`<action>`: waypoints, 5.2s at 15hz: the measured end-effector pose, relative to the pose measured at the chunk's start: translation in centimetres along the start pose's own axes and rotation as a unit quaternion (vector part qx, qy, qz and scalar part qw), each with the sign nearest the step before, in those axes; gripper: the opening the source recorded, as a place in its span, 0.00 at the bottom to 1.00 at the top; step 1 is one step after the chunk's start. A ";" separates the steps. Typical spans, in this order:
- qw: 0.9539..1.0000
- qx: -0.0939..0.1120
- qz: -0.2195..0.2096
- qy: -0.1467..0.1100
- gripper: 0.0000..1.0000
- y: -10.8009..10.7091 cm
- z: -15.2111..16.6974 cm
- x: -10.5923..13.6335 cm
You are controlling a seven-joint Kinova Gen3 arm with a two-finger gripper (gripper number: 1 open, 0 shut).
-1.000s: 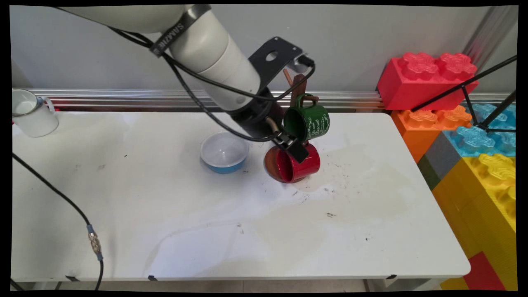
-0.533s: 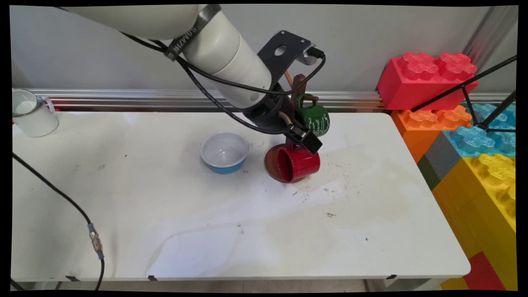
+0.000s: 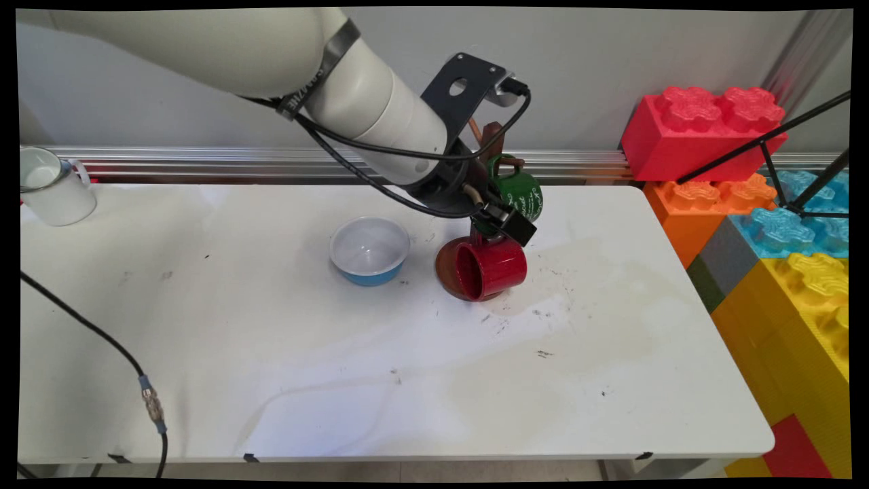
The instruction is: Pick up the green mug from the rack, then place the picked object on the table
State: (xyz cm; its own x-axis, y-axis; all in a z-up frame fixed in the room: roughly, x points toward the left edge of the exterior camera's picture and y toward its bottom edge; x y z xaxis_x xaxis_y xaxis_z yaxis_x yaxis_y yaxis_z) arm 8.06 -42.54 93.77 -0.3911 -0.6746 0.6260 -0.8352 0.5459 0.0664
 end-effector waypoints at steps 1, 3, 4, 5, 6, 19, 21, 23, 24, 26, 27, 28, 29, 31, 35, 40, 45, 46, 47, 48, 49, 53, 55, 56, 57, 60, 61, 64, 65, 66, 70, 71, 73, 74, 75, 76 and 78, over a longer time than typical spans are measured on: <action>1.000 -0.001 -0.001 0.004 1.00 -0.1 0.1 -0.2; 1.000 -0.004 -0.004 0.011 1.00 -0.3 0.3 -0.6; 1.000 -0.006 -0.006 0.016 1.00 -0.4 0.4 -0.8; 1.000 -0.009 -0.008 0.021 1.00 -0.5 0.4 -1.1; 1.000 -0.012 -0.011 0.025 1.00 -0.6 0.5 -1.3; 0.996 -0.042 -0.036 0.077 1.00 -1.5 2.1 -2.0; 0.995 -0.045 -0.037 0.083 1.00 -1.5 2.4 -2.0; 0.995 -0.047 -0.035 0.085 1.00 -1.6 2.5 -2.1; 0.995 -0.048 -0.033 0.086 0.00 -1.6 2.6 -2.1; 0.995 -0.048 -0.030 0.087 0.00 -1.7 2.6 -2.2; 0.995 -0.049 -0.030 0.087 0.00 -1.7 2.6 -2.2; 0.995 -0.049 -0.028 0.087 0.00 -1.7 2.6 -2.2; 0.995 -0.049 -0.028 0.087 0.00 -1.8 2.6 -2.3; 0.995 -0.048 -0.028 0.086 0.00 -1.9 2.6 -2.5; 0.995 -0.046 -0.023 0.086 0.00 -2.2 2.3 -2.8; 0.995 -0.049 -0.015 0.087 0.00 -2.3 1.9 -3.0; 0.994 -0.055 -0.012 0.090 0.00 -2.4 1.3 -3.0; 0.994 -0.057 -0.012 0.090 0.00 -2.3 1.2 -2.9; 0.994 -0.058 -0.012 0.091 0.00 -2.3 1.1 -2.9; 0.994 -0.059 -0.012 0.091 0.00 -2.2 0.9 -2.9; 0.994 -0.061 -0.013 0.092 0.00 -2.2 0.7 -2.8; 0.994 -0.069 -0.013 0.090 0.00 -1.8 -0.1 -2.8; 0.993 -0.073 -0.013 0.088 0.00 -1.5 -0.6 -2.8; 0.993 -0.076 -0.014 0.087 0.00 -1.3 -0.9 -2.8; 0.993 -0.080 -0.014 0.086 0.00 -1.1 -1.2 -2.8; 0.992 -0.092 -0.017 0.082 0.00 -0.3 -2.3 -2.7; 0.992 -0.097 -0.017 0.081 0.00 -0.1 -2.6 -2.7; 0.991 -0.106 -0.017 0.077 0.00 0.5 -3.6 -2.6; 0.991 -0.109 -0.016 0.074 0.00 0.7 -3.9 -2.7; 0.991 -0.110 -0.015 0.070 0.00 0.8 -4.3 -2.7; 0.992 -0.114 -0.004 0.049 0.00 1.2 -5.5 -2.7; 0.993 -0.115 0.002 0.041 0.00 1.3 -5.9 -2.8; 0.993 -0.114 0.012 0.026 0.00 1.4 -6.4 -3.0; 0.993 -0.113 0.016 0.019 0.00 1.4 -6.7 -3.1; 0.993 -0.111 0.022 0.009 0.00 1.4 -7.0 -3.3; 0.994 -0.109 0.029 -0.003 0.00 1.4 -7.3 -3.5; 0.993 -0.104 0.041 -0.025 0.00 1.2 -7.8 -3.9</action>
State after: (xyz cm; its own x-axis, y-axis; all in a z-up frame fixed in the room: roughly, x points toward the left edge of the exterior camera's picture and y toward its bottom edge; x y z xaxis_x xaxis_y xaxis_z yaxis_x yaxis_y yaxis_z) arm 11.64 -35.37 97.48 -0.4773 -0.6455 0.5962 -0.7048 0.6865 0.1790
